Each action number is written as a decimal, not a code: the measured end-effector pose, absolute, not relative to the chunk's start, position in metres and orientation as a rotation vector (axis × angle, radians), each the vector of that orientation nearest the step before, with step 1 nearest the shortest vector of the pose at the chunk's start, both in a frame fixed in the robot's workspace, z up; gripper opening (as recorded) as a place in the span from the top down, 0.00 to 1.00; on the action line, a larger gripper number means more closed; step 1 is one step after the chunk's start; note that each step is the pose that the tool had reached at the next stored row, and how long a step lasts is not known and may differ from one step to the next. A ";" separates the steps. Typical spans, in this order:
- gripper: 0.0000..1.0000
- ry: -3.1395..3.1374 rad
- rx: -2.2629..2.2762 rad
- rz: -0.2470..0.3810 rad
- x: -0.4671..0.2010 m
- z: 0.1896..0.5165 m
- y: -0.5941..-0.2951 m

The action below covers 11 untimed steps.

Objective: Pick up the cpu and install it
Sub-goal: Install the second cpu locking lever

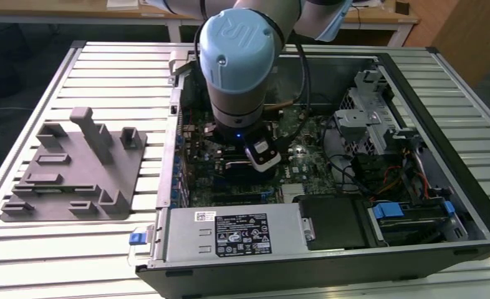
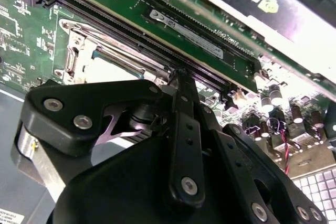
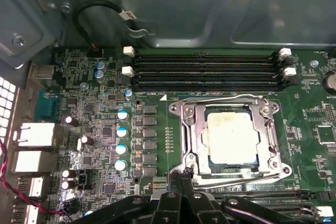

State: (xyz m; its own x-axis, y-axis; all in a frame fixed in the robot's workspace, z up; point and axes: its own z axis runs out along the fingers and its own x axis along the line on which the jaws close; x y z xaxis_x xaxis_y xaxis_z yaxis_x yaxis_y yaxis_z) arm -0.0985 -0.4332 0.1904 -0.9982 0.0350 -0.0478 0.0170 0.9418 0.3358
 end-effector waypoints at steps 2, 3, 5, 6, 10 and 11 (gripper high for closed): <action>0.89 3.043 0.041 0.526 -0.099 0.190 -0.433; 0.89 3.043 0.041 0.527 -0.099 0.190 -0.433; 0.89 3.042 0.042 0.531 -0.099 0.189 -0.433; 0.89 3.042 0.042 0.534 -0.099 0.189 -0.433; 0.89 3.038 0.043 0.554 -0.099 0.188 -0.432; 0.89 3.038 0.042 0.557 -0.099 0.188 -0.432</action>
